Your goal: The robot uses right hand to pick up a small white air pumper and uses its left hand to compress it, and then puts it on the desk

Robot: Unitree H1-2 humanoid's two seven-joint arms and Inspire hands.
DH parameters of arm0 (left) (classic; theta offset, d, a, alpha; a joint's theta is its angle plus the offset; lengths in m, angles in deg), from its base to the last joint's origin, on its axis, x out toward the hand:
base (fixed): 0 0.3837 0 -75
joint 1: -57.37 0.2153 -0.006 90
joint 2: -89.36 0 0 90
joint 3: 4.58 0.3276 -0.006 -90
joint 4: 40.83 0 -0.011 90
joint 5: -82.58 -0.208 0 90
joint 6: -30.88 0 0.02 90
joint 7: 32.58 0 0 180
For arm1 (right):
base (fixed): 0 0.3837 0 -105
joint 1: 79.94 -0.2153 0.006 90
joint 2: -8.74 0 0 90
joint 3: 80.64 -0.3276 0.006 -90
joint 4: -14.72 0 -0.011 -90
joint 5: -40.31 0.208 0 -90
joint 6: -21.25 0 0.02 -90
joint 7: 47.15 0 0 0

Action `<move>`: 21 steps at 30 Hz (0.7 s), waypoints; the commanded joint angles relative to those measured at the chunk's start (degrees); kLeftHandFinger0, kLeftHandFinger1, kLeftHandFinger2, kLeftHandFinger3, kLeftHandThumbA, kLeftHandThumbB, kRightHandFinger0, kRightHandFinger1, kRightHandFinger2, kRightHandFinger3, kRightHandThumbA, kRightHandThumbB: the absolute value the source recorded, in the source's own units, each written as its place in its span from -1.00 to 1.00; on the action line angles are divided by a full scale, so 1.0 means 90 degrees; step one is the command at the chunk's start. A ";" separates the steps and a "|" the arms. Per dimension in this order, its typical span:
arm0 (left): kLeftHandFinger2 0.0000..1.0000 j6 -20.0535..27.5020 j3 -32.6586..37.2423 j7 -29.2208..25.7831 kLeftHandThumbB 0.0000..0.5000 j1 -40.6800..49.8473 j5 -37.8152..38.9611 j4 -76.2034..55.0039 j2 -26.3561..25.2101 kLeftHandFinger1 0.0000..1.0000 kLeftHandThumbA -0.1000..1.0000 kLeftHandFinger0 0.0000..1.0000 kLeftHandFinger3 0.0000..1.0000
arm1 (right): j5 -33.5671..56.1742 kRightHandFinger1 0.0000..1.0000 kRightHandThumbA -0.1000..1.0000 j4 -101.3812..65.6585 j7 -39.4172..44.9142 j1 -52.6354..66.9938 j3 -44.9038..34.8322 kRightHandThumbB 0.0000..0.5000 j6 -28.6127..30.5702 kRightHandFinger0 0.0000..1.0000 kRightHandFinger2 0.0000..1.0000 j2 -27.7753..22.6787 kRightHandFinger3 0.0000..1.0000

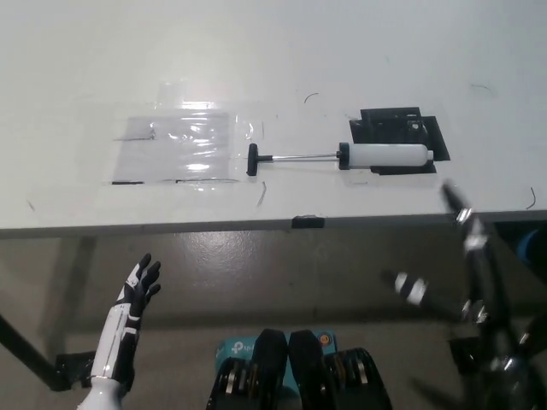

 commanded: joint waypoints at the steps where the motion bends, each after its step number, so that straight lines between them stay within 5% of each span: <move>1: 1.00 0.0447 -0.0043 -0.0072 -0.37 -0.0063 -0.0072 -0.0114 -0.0074 1.00 1.00 1.00 1.00 | -0.0592 1.00 1.00 -0.0505 0.0313 -0.1140 -0.0152 0.39 -0.0416 1.00 1.00 -0.0604 1.00; 2: 1.00 0.0463 -0.0047 -0.0071 -0.37 -0.0005 -0.0076 -0.0138 -0.0078 1.00 1.00 1.00 1.00 | -0.0573 1.00 1.00 -0.0508 0.0517 -0.1311 -0.0111 0.37 -0.0695 1.00 1.00 -0.0753 1.00; 3: 1.00 0.0477 -0.0052 -0.0061 -0.35 -0.0014 -0.0045 -0.0113 -0.0076 1.00 1.00 1.00 1.00 | -0.0596 1.00 0.92 -0.0415 0.0724 -0.1547 -0.0054 0.10 -0.0926 1.00 1.00 -0.0937 1.00; 4: 1.00 0.0484 -0.0061 -0.0064 -0.34 0.0011 -0.0030 -0.0128 -0.0070 1.00 1.00 1.00 1.00 | -0.0587 1.00 0.93 -0.0256 0.0930 -0.1829 0.0038 0.23 -0.1063 1.00 1.00 -0.1115 1.00; 7: 1.00 0.0513 -0.0063 -0.0068 -0.37 0.0008 -0.0031 -0.0130 -0.0056 1.00 1.00 1.00 1.00 | -0.0675 1.00 0.93 0.0625 0.1578 -0.2718 0.0428 0.18 -0.1483 1.00 1.00 -0.1547 1.00; 11: 1.00 0.0539 -0.0069 -0.0065 -0.35 0.0021 -0.0029 -0.0104 -0.0064 1.00 1.00 1.00 1.00 | -0.0532 1.00 0.55 0.2081 0.1760 -0.3632 0.0764 0.22 -0.1470 1.00 1.00 -0.1583 1.00; 15: 1.00 0.0572 -0.0100 -0.0063 -0.35 0.0079 0.0026 -0.0124 -0.0069 1.00 1.00 1.00 1.00 | -0.0756 1.00 0.53 0.3140 0.1959 -0.4278 0.1189 0.16 -0.1520 1.00 1.00 -0.1561 1.00; 21: 1.00 0.0589 -0.0125 -0.0096 -0.37 0.0114 -0.0052 -0.0094 -0.0063 1.00 1.00 1.00 1.00 | -0.1032 1.00 0.57 0.4831 0.2015 -0.5143 0.1746 0.39 -0.1377 1.00 1.00 -0.1483 1.00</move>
